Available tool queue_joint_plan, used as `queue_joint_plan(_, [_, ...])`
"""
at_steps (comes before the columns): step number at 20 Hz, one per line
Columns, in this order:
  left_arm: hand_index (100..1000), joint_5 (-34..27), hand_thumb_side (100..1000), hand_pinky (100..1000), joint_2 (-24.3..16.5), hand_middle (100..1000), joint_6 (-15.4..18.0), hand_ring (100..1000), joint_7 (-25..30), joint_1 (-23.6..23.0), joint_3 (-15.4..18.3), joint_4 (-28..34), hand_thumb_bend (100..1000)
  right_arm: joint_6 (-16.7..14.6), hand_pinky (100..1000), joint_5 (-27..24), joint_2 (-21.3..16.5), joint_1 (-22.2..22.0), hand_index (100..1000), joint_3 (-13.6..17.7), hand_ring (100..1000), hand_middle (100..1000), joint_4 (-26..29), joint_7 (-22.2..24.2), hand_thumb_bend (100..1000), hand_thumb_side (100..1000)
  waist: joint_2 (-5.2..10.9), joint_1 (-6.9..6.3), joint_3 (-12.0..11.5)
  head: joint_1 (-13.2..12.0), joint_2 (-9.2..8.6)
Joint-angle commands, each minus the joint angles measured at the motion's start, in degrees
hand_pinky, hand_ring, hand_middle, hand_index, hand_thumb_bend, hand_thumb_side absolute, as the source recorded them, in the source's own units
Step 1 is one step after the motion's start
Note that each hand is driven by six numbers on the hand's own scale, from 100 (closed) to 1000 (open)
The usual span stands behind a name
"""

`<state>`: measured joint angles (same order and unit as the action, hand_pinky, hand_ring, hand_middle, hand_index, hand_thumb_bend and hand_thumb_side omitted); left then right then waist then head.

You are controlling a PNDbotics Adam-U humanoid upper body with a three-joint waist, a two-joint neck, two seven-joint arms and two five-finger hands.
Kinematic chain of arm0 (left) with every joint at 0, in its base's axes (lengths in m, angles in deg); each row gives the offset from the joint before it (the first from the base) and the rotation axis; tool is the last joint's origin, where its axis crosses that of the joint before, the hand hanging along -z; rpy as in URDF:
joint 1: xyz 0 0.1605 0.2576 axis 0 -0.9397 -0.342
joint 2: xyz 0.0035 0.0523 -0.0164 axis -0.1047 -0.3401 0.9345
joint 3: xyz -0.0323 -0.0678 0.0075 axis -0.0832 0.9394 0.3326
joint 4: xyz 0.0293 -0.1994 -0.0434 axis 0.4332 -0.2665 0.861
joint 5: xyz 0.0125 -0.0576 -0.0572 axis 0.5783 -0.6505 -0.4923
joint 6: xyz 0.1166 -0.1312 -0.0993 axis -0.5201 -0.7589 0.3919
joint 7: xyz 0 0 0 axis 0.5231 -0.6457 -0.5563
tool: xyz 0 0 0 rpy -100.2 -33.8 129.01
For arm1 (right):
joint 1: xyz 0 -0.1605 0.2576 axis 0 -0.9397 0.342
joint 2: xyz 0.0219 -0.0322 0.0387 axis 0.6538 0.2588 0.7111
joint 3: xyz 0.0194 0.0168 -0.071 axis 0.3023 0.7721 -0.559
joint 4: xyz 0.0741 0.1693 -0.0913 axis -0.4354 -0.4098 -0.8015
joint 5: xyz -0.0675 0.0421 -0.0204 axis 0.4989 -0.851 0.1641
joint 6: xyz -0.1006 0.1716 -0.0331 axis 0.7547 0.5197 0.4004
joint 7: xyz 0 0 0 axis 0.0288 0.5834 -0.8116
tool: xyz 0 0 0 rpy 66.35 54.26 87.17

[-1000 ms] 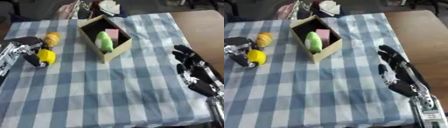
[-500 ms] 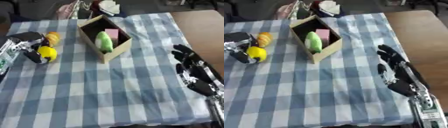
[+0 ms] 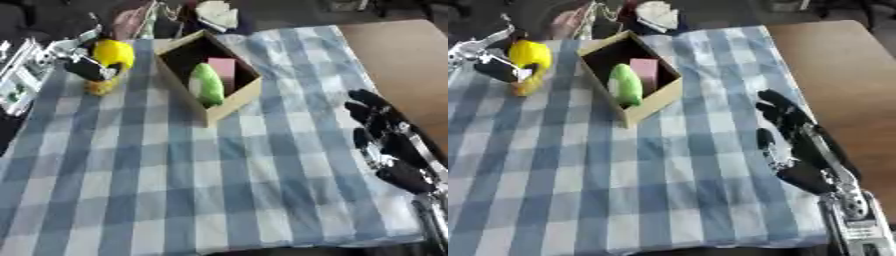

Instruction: Pick up objects on the table and place them in the box.

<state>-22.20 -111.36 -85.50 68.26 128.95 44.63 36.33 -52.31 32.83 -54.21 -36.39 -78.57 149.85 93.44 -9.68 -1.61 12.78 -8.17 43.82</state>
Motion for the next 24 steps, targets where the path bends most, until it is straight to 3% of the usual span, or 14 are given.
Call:
queue_joint_plan(1, [722,1.0,200,621,2.1,536,-0.1,518,-4.3,2.6,-0.9,-2.0,177,-0.1,1000,-0.2,-0.6,0.9,1000,-0.3,966,969,0.4,0.3,100,388,0.52,0.5,0.3,-0.6,-0.17])
queue_joint_plan(8, [774,0.8,214,666,7.0,598,0.4,602,-8.9,3.4,-2.2,-5.8,147,-0.2,1000,-0.5,-0.3,1.3,1000,-0.7,966,968,0.4,0.7,100,387,0.05,0.73,1.5,-1.2,-0.41])
queue_joint_plan(12, [852,0.5,271,720,7.8,740,0.3,701,-12.4,2.8,-2.6,-7.4,190,-0.2,1000,-0.5,-0.2,1.3,1000,-0.7,966,968,0.4,0.8,100,388,-0.01,0.57,1.9,-1.3,-0.39])
queue_joint_plan(13, [852,0.6,271,720,7.8,740,0.5,701,-12.5,2.7,-2.7,-7.7,190,-0.2,1000,-0.5,-0.2,1.3,1000,-0.7,966,968,0.4,0.9,100,388,-0.01,0.53,1.9,-1.3,-0.36])
queue_joint_plan(15, [902,0.7,458,766,7.5,818,0.5,770,-12.4,2.6,-2.5,-7.9,253,-0.1,1000,-0.5,-0.2,1.3,1000,-0.7,967,969,0.5,0.8,100,389,0.0,0.45,1.9,-1.3,-0.38])
queue_joint_plan(20, [932,-2.0,696,794,6.2,893,0.0,841,-13.6,2.2,-1.2,-6.7,332,-0.1,1000,-0.5,-0.2,1.2,1000,-0.7,967,969,0.5,0.9,100,391,0.11,0.38,1.8,-1.0,-0.43])
queue_joint_plan(23, [931,-4.3,715,792,4.8,896,-0.3,842,-14.5,1.7,-1.0,-5.4,347,-0.1,1000,-0.5,-0.2,1.2,1000,-0.5,967,969,0.5,0.9,100,391,0.15,0.38,1.6,-0.8,-0.45])
queue_joint_plan(24, [921,-5.0,676,785,4.1,881,-0.4,832,-14.6,1.5,-0.9,-4.8,336,-0.1,1000,-0.5,-0.2,1.2,1000,-0.5,967,969,0.5,0.8,100,391,0.16,0.38,1.5,-0.7,-0.46])
